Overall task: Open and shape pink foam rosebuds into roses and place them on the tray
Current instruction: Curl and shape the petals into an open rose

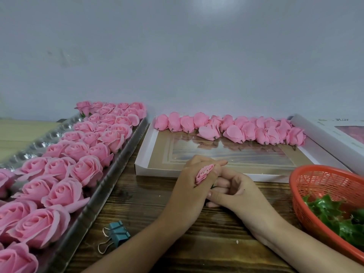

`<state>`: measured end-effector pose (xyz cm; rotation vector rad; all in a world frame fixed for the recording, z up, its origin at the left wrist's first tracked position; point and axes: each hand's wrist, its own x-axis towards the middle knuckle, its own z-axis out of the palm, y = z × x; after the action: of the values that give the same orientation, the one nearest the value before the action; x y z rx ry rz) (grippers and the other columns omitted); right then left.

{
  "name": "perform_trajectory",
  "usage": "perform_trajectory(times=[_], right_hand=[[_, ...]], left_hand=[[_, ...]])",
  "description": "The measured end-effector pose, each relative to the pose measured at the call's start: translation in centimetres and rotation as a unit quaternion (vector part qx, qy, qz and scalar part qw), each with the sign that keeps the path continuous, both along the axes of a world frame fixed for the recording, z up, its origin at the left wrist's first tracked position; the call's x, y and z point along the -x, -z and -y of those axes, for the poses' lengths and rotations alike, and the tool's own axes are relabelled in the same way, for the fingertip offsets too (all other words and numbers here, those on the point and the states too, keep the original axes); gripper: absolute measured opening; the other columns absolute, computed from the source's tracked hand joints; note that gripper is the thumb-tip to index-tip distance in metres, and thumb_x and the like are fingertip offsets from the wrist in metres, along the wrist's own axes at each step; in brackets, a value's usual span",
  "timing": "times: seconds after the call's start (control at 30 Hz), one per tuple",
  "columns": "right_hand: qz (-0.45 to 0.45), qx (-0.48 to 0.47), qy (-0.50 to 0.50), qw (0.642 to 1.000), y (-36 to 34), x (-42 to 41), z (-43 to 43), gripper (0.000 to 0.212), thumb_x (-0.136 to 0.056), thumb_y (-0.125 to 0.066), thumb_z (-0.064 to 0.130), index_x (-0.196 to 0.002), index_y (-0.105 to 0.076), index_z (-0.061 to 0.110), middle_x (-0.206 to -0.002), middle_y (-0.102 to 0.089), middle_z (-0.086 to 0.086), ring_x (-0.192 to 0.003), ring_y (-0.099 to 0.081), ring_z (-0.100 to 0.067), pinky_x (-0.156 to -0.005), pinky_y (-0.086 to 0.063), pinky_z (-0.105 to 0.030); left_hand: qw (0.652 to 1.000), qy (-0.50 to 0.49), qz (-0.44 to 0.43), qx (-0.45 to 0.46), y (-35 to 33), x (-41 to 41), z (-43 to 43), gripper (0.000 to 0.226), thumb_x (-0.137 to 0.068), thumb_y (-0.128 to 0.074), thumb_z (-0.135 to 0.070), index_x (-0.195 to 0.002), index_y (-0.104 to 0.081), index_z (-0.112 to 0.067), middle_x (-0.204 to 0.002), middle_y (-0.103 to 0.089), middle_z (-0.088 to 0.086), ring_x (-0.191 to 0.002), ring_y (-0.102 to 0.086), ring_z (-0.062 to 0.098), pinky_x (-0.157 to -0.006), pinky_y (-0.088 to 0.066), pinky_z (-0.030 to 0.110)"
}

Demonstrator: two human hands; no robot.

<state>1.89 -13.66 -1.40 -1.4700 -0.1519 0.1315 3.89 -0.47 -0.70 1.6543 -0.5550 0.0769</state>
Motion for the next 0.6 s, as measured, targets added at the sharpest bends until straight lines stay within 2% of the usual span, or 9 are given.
perform_trajectory(times=[0.13,0.2,0.27,0.33,0.4,0.5,0.6], right_hand=[[0.01,-0.008,0.012,1.0,0.2,0.05,-0.01,0.033,-0.078,-0.072,-0.005,-0.11,-0.069,0.004,-0.094,-0.074,-0.02,-0.082,-0.071,-0.02,-0.072,-0.06,-0.026],[0.017,-0.01,0.019,1.0,0.25,0.14,-0.07,0.034,-0.081,-0.067,-0.012,-0.111,-0.069,0.004,-0.092,-0.075,-0.02,-0.082,-0.069,-0.022,-0.075,-0.058,-0.028],[0.033,-0.006,0.023,0.999,0.27,0.24,-0.13,0.036,-0.081,-0.066,-0.015,-0.111,-0.068,0.004,-0.089,-0.075,-0.019,-0.081,-0.069,-0.023,-0.077,-0.057,-0.028],[0.052,0.007,0.028,0.998,0.27,0.25,-0.22,0.038,-0.078,-0.069,-0.015,-0.111,-0.067,0.004,-0.09,-0.074,-0.019,-0.082,-0.069,-0.024,-0.08,-0.056,-0.027],[0.06,0.019,0.029,0.998,0.23,0.18,-0.34,0.04,-0.076,-0.072,-0.014,-0.111,-0.066,0.004,-0.087,-0.074,-0.017,-0.078,-0.068,-0.021,-0.081,-0.055,-0.026],[0.054,0.021,0.026,0.998,0.26,0.02,-0.37,0.037,-0.075,-0.073,-0.012,-0.108,-0.067,0.003,-0.08,-0.072,-0.009,-0.069,-0.066,-0.012,-0.073,-0.055,-0.02],[0.042,0.017,0.025,0.999,0.39,-0.09,-0.37,0.033,-0.077,-0.072,-0.009,-0.107,-0.068,0.006,-0.079,-0.073,-0.006,-0.067,-0.066,-0.009,-0.062,-0.052,-0.017]], left_hand=[[0.998,-0.029,0.03,-0.042,0.19,0.0,0.11,0.025,-0.095,-0.05,-0.017,-0.112,-0.068,-0.022,-0.101,-0.057,0.001,-0.099,-0.055,0.008,-0.085,-0.04,0.012],[0.998,-0.029,0.03,-0.043,0.13,-0.03,0.2,0.025,-0.095,-0.05,-0.018,-0.112,-0.069,-0.022,-0.101,-0.056,0.002,-0.1,-0.055,0.011,-0.08,-0.041,0.01],[0.998,-0.027,0.03,-0.042,0.01,0.04,0.35,0.025,-0.095,-0.05,-0.017,-0.112,-0.069,-0.022,-0.101,-0.056,0.004,-0.1,-0.055,0.012,-0.08,-0.043,0.011],[0.999,-0.024,0.029,-0.036,-0.06,0.13,0.4,0.025,-0.095,-0.05,-0.016,-0.112,-0.069,-0.019,-0.1,-0.056,0.006,-0.098,-0.056,0.011,-0.087,-0.043,0.016],[1.0,-0.015,0.012,-0.006,-0.2,0.16,0.26,0.024,-0.095,-0.051,-0.016,-0.11,-0.07,-0.017,-0.101,-0.058,0.01,-0.095,-0.059,0.011,-0.085,-0.043,0.013],[0.999,-0.005,-0.021,0.041,-0.19,0.06,-0.13,0.024,-0.095,-0.049,-0.016,-0.109,-0.069,-0.013,-0.104,-0.062,0.007,-0.094,-0.062,0.007,-0.079,-0.045,0.009],[0.996,0.013,-0.054,0.074,0.17,-0.17,-0.38,0.024,-0.095,-0.047,-0.015,-0.107,-0.067,-0.006,-0.098,-0.068,-0.009,-0.089,-0.064,0.001,-0.069,-0.048,0.009]])
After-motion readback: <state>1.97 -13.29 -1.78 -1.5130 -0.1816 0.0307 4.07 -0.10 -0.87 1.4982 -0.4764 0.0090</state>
